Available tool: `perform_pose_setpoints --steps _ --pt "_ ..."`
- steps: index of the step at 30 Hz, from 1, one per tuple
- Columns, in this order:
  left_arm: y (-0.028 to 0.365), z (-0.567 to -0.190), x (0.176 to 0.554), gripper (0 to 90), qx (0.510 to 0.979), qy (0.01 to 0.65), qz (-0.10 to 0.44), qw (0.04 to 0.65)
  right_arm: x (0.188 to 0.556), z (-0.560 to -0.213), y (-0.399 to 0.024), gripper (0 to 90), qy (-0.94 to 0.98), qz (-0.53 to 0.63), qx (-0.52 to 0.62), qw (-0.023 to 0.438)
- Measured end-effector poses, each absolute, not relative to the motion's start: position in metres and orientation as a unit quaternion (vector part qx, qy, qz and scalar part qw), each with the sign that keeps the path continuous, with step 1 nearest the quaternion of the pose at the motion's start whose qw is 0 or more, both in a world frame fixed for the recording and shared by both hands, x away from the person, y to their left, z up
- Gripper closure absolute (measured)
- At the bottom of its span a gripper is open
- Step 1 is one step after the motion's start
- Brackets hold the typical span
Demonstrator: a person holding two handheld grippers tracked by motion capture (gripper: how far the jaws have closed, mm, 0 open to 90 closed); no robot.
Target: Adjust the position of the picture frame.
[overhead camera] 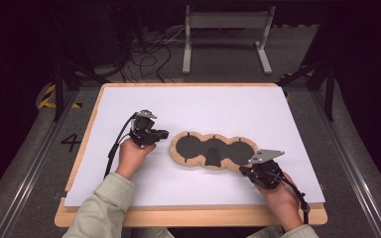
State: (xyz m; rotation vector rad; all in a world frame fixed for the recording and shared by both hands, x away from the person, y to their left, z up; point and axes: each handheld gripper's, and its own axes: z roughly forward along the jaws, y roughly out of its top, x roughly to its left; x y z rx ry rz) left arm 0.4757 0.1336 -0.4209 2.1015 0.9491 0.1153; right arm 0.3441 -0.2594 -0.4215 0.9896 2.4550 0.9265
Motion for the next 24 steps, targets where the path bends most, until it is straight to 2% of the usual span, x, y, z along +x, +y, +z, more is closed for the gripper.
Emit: perform_pose_setpoints --steps 4,10,16,19,24 --pt "0.14 -0.417 0.467 80.0 0.829 0.378 0.055 0.408 0.354 -0.409 -0.288 90.0 0.81 0.343 0.424 0.215" --pt "0.152 -0.417 0.454 81.8 0.826 0.389 0.062 0.402 0.377 -0.418 -0.318 90.0 0.75 0.319 0.537 0.217" --pt "0.165 -0.418 0.442 81.7 0.82 0.4 0.065 0.404 0.39 -0.432 -0.306 90.0 0.769 0.284 0.541 0.188" --pt "0.173 -0.42 0.435 81.8 0.819 0.406 0.066 0.401 0.393 -0.434 -0.298 90.0 0.769 0.269 0.545 0.201" --pt "0.184 -0.423 0.43 81.7 0.812 0.422 0.062 0.399 0.406 -0.435 -0.286 90.0 0.772 0.288 0.534 0.188"
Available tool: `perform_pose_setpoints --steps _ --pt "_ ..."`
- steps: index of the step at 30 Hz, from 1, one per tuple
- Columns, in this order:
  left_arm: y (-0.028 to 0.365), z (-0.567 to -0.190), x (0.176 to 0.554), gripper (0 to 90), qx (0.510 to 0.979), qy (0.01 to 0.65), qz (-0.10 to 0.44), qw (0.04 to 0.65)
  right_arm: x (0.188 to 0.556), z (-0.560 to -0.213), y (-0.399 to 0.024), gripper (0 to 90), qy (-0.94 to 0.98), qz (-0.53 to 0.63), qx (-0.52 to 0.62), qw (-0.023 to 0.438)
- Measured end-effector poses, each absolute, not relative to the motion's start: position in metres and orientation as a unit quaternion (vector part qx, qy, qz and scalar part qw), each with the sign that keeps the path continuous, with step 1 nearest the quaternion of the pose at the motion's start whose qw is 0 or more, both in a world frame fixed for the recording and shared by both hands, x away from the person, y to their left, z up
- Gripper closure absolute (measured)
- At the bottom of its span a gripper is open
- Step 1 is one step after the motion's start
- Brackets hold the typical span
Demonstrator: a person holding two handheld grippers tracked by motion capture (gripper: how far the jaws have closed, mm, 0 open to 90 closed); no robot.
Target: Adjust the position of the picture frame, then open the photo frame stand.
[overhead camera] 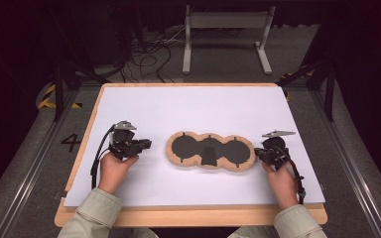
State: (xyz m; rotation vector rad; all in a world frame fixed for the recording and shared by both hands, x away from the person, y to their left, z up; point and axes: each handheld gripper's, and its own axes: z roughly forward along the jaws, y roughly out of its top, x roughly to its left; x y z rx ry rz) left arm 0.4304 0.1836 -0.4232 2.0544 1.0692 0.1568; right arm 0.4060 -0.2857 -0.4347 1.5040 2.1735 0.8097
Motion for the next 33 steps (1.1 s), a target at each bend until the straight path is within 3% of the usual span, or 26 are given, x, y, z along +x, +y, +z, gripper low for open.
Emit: perform_pose_setpoints --steps 13,22,33 --pt "0.183 -0.427 0.427 79.6 0.815 0.42 0.062 0.394 0.428 -0.436 -0.259 90.0 0.793 0.31 0.494 0.177" --pt "0.185 -0.422 0.427 71.2 0.816 0.415 0.062 0.398 0.402 -0.405 -0.249 90.0 0.814 0.35 0.424 0.187" --pt "0.186 -0.41 0.423 63.1 0.821 0.404 0.086 0.395 0.384 -0.395 -0.216 90.0 0.853 0.362 0.342 0.156"
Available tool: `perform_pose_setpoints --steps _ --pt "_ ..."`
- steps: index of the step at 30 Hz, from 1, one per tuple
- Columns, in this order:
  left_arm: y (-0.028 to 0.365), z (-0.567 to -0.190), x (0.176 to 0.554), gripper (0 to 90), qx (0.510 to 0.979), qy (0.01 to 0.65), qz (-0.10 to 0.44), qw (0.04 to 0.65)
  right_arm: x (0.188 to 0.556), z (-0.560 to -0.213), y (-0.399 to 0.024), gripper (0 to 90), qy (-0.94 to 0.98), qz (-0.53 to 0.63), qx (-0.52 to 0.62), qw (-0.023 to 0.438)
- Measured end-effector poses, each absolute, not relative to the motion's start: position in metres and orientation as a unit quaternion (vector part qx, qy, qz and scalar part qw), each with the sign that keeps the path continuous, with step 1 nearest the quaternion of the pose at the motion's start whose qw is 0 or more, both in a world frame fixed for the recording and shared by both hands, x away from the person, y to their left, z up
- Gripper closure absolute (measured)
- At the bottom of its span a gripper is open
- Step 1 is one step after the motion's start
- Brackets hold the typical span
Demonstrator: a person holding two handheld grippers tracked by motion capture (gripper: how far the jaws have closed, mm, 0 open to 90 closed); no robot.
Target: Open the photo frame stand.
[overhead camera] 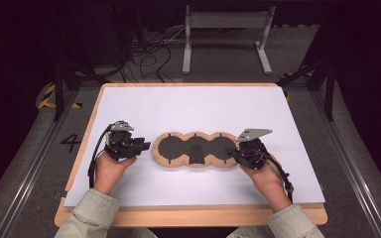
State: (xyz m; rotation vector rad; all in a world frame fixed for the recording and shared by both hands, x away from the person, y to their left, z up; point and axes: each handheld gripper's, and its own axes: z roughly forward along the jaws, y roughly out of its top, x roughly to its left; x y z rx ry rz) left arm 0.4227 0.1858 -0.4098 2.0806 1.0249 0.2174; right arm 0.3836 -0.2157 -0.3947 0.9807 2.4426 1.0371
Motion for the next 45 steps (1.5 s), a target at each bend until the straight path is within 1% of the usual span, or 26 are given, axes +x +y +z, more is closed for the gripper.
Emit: perform_pose_setpoints --steps 8,16,31,35,45 --pt "0.189 -0.408 0.422 60.7 0.819 0.405 0.084 0.397 0.377 -0.401 -0.19 90.0 0.874 0.354 0.305 0.132" --pt "0.19 -0.408 0.419 58.7 0.82 0.405 0.083 0.395 0.376 -0.415 -0.171 90.0 0.894 0.326 0.287 0.11" --pt "0.2 -0.41 0.409 56.8 0.817 0.413 0.083 0.394 0.387 -0.435 -0.156 90.0 0.908 0.301 0.28 0.087" --pt "0.2 -0.41 0.409 56.6 0.817 0.414 0.081 0.392 0.388 -0.432 -0.157 90.0 0.902 0.313 0.284 0.088" --pt "0.196 -0.413 0.412 55.8 0.821 0.409 0.078 0.39 0.386 -0.418 -0.16 90.0 0.88 0.364 0.284 0.112"
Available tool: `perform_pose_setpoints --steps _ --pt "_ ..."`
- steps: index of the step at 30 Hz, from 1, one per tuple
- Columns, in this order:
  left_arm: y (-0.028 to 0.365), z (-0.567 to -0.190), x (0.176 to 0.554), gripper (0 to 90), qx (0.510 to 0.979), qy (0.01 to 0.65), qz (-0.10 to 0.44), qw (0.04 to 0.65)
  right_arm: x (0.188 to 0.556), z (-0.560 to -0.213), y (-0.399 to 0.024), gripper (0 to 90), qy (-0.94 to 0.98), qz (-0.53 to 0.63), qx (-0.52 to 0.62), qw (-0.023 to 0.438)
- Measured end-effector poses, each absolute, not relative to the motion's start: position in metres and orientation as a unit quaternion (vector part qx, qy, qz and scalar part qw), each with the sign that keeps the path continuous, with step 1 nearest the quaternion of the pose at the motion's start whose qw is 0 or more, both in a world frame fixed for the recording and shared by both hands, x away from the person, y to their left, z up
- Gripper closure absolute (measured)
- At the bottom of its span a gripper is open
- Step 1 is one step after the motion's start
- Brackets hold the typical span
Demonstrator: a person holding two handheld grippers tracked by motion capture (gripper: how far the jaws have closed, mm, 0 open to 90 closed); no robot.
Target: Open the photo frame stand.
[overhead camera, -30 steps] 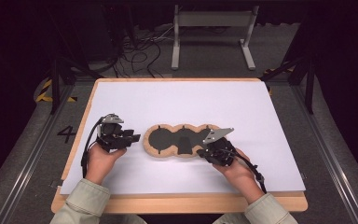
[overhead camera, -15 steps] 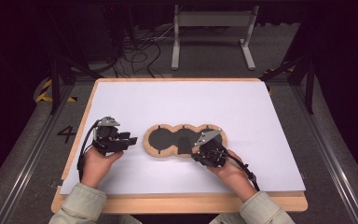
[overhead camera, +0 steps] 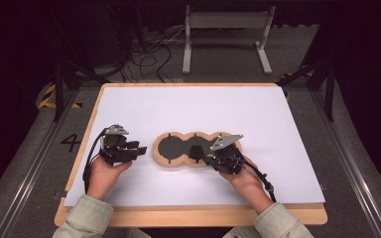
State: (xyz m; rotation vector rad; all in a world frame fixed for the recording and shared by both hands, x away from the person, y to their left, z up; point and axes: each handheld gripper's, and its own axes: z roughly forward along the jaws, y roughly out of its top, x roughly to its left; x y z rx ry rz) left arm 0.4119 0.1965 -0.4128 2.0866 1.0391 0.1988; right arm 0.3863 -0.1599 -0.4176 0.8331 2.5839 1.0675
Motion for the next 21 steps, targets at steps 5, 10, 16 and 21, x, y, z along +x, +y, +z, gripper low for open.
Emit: perform_pose_setpoints --steps 5,10,16,21 --pt "0.195 -0.414 0.412 55.7 0.823 0.409 0.075 0.388 0.389 -0.412 -0.16 90.0 0.872 0.373 0.288 0.13" --pt "0.194 -0.415 0.412 55.5 0.824 0.408 0.073 0.386 0.391 -0.412 -0.162 90.0 0.868 0.377 0.296 0.13" --pt "0.194 -0.414 0.412 52.4 0.82 0.41 0.066 0.394 0.389 -0.409 -0.167 87.7 0.881 0.353 0.283 0.137" --pt "0.193 -0.412 0.413 50.4 0.82 0.412 0.062 0.394 0.387 -0.395 -0.18 82.6 0.873 0.36 0.288 0.157"
